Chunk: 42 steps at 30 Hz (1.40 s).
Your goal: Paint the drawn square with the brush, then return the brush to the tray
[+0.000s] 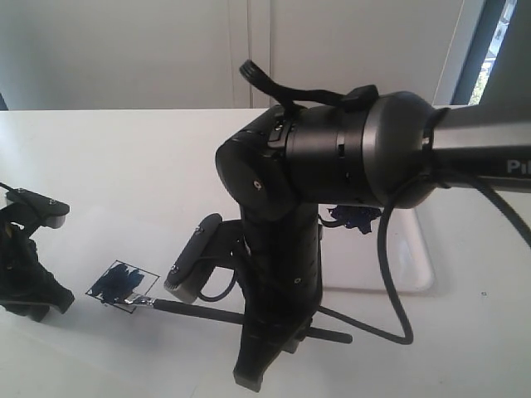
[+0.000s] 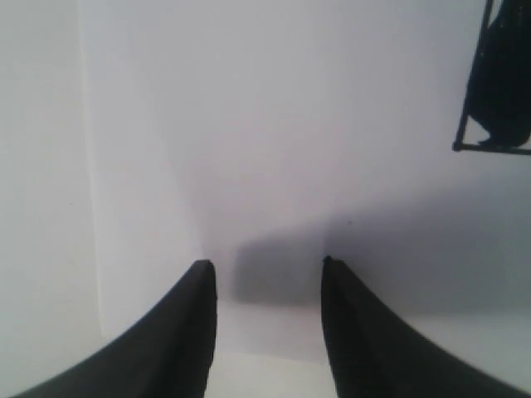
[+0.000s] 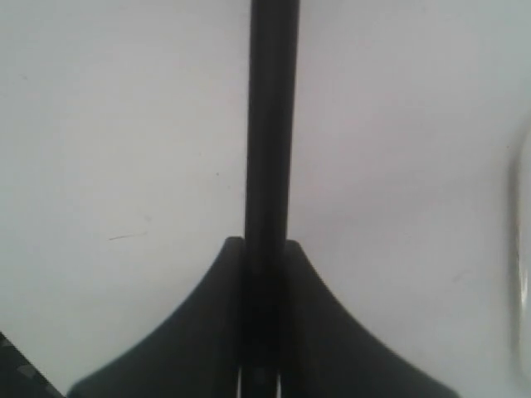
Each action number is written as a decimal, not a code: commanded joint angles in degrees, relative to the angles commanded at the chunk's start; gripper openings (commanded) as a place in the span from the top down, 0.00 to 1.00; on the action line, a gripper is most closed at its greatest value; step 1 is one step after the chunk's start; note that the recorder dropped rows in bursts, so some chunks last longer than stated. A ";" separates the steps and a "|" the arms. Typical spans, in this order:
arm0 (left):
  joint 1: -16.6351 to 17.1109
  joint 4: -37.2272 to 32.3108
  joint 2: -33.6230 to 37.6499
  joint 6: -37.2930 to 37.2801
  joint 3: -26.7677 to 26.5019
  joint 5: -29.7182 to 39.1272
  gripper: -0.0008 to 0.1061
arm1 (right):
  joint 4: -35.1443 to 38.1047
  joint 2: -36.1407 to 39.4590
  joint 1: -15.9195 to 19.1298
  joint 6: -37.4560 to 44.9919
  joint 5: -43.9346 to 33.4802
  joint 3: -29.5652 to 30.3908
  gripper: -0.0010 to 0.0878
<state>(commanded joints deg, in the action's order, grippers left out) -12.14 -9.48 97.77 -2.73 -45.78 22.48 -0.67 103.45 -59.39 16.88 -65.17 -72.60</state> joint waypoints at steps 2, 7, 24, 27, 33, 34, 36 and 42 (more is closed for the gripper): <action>0.00 0.00 0.00 0.00 0.00 0.00 0.55 | 0.00 0.00 0.00 0.00 0.00 0.00 0.99; 0.00 0.00 0.00 0.00 0.00 0.00 0.55 | 0.00 0.00 0.00 -0.11 -0.52 0.00 0.99; 0.00 0.00 -2.12 0.00 0.00 0.08 0.55 | -1.46 0.12 0.00 -0.86 -0.73 0.00 0.99; 0.00 0.12 -3.11 0.00 0.00 0.97 0.55 | -2.67 0.12 0.00 -2.03 -0.73 0.00 0.99; 0.00 1.31 -5.12 0.00 0.00 1.55 0.55 | -2.91 0.12 0.00 -2.65 -0.73 0.00 0.99; 0.00 1.31 -5.37 0.00 0.00 1.55 0.55 | -2.91 0.12 0.00 -2.65 -0.73 0.00 0.99; 0.00 1.43 -5.35 0.00 0.00 1.68 0.55 | -3.01 0.12 0.00 -2.64 -0.93 0.00 0.99; 0.00 6.60 -5.35 2.07 0.00 3.26 0.55 | -3.01 0.12 0.00 -2.64 -1.00 0.00 0.99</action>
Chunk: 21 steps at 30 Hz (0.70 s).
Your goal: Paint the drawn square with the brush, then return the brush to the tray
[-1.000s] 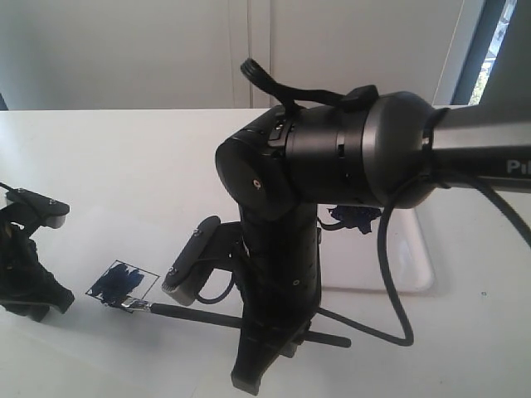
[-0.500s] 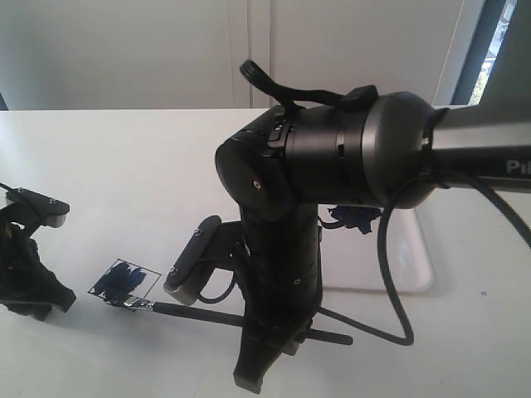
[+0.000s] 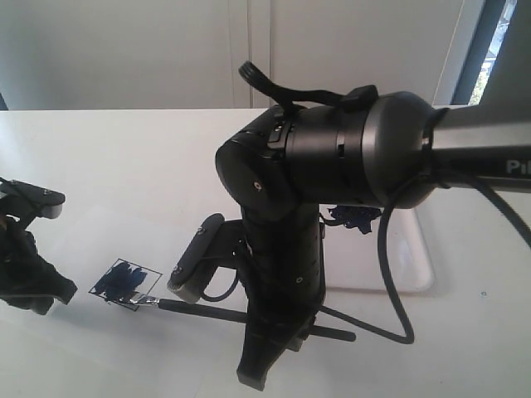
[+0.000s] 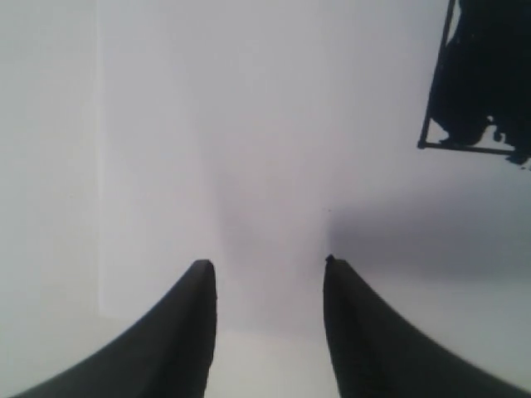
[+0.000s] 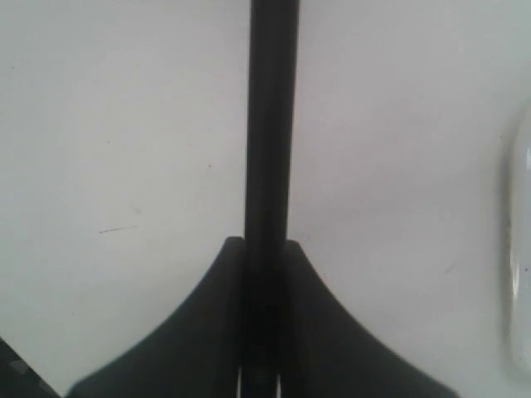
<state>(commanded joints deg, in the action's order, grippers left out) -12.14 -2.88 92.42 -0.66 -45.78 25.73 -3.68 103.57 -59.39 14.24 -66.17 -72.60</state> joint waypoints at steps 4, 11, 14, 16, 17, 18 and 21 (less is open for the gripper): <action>0.00 6.93 0.00 6.56 0.00 -0.30 0.55 | 0.00 0.00 0.00 -0.03 -0.28 0.00 0.99; 0.00 7.94 1.63 7.12 0.00 -0.56 0.55 | -0.21 0.00 0.00 -0.13 -0.17 0.00 0.99; 0.00 7.94 2.23 7.31 0.00 -0.56 0.55 | -0.93 0.00 0.00 -0.83 -0.16 0.00 0.99; 0.00 7.94 2.88 7.55 0.00 -0.56 0.55 | -0.93 0.00 0.00 -0.94 -0.16 0.00 0.99; 0.00 7.94 3.00 7.55 0.00 -0.56 0.55 | -0.93 0.00 0.00 -0.94 -0.16 0.00 0.99; 0.00 7.94 3.14 7.55 0.00 -0.56 0.55 | -0.93 0.00 0.00 -0.94 -0.16 0.00 0.99; 0.00 7.94 3.16 7.55 0.00 -0.77 0.55 | -0.93 0.00 0.00 -0.94 -0.16 0.00 0.99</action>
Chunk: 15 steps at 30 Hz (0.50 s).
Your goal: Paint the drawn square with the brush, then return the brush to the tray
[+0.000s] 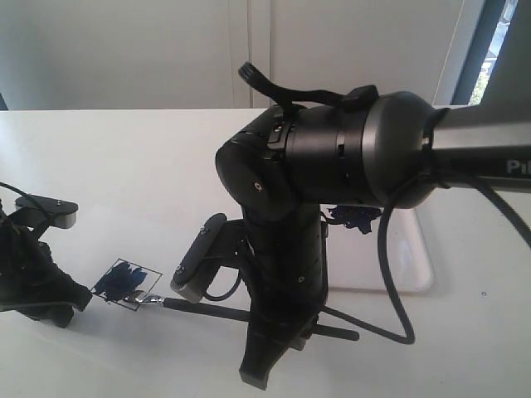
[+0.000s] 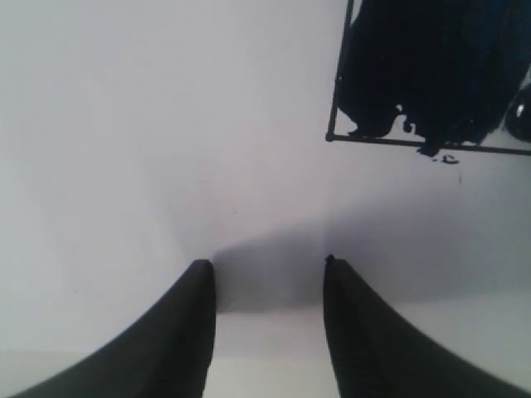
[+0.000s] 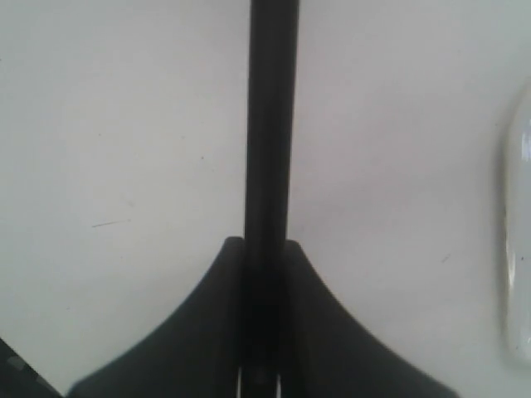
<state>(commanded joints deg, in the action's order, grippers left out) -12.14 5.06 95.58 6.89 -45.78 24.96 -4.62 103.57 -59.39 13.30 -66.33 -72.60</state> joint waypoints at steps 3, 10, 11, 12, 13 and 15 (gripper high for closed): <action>0.00 0.00 0.00 0.00 0.00 0.00 0.55 | 0.24 0.00 0.00 0.58 -0.13 0.00 0.99; 0.00 0.00 0.00 0.00 0.00 0.00 0.55 | 1.62 0.54 0.00 1.96 -0.25 0.00 0.99; 0.00 0.00 0.00 0.00 0.00 0.00 0.55 | 1.62 0.94 0.00 1.96 -0.40 0.00 0.99; 0.00 0.00 0.00 0.00 0.00 0.00 0.55 | 1.62 1.65 0.00 1.96 -0.40 0.00 0.99; 0.00 0.00 0.00 0.00 0.00 0.00 0.55 | 1.62 1.90 0.00 1.96 -0.16 0.00 0.99; 0.00 0.00 0.00 0.00 0.00 0.00 0.55 | 1.62 2.02 0.00 1.96 0.17 0.00 0.99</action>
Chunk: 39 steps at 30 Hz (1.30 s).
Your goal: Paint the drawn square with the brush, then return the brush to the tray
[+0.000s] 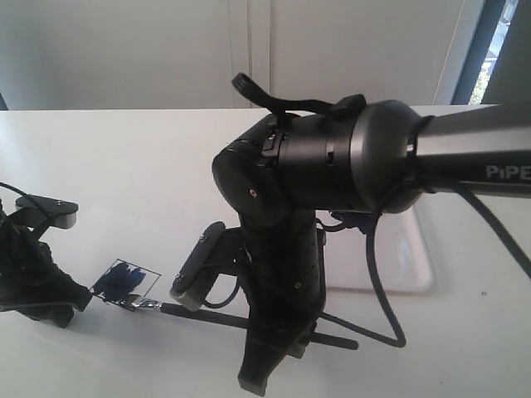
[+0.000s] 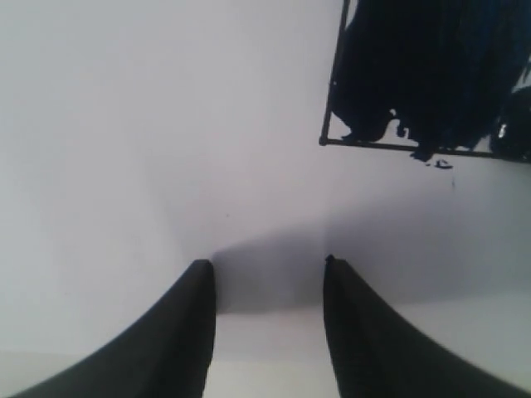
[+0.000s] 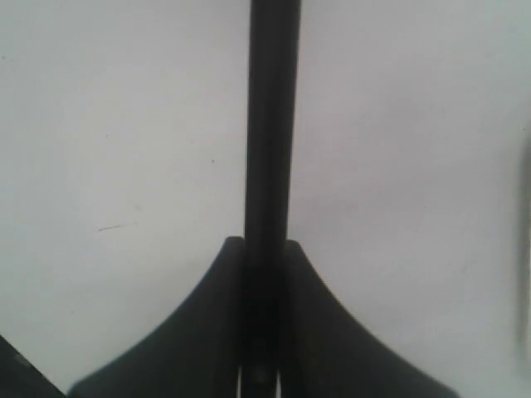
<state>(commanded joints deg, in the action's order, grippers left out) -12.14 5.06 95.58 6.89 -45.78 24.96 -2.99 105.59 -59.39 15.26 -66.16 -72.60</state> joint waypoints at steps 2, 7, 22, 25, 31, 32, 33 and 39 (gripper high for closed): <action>0.00 0.00 0.00 0.55 0.00 0.03 0.55 | -0.31 0.00 0.00 -0.40 -0.02 0.00 0.99; 0.00 0.00 0.00 0.69 0.00 0.03 0.55 | -2.24 0.00 0.00 -2.51 0.68 0.00 0.99; 0.00 0.00 2.24 0.80 0.00 -0.13 0.55 | -3.56 0.00 0.00 -3.89 1.00 0.00 0.99; 0.00 0.00 3.85 0.80 0.00 -0.26 0.55 | -3.54 0.00 0.00 -3.89 0.68 0.00 0.99; 0.00 0.24 3.96 0.80 0.00 -0.59 0.55 | -5.48 0.00 0.00 -5.15 0.91 0.00 0.99; 0.00 0.24 3.96 0.80 0.00 -0.59 0.55 | -5.97 0.00 0.00 -5.28 0.91 0.00 0.99; 0.00 0.24 3.96 0.80 0.00 -0.59 0.55 | -6.48 0.00 0.00 -5.64 1.02 0.00 0.99; 0.00 0.24 3.96 0.80 0.00 -0.59 0.55 | -8.45 0.00 0.00 -7.64 1.96 0.00 0.99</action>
<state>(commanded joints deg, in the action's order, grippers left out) -12.14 5.31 99.54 7.69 -45.78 24.37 -11.44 105.59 -59.39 7.62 -64.21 -72.60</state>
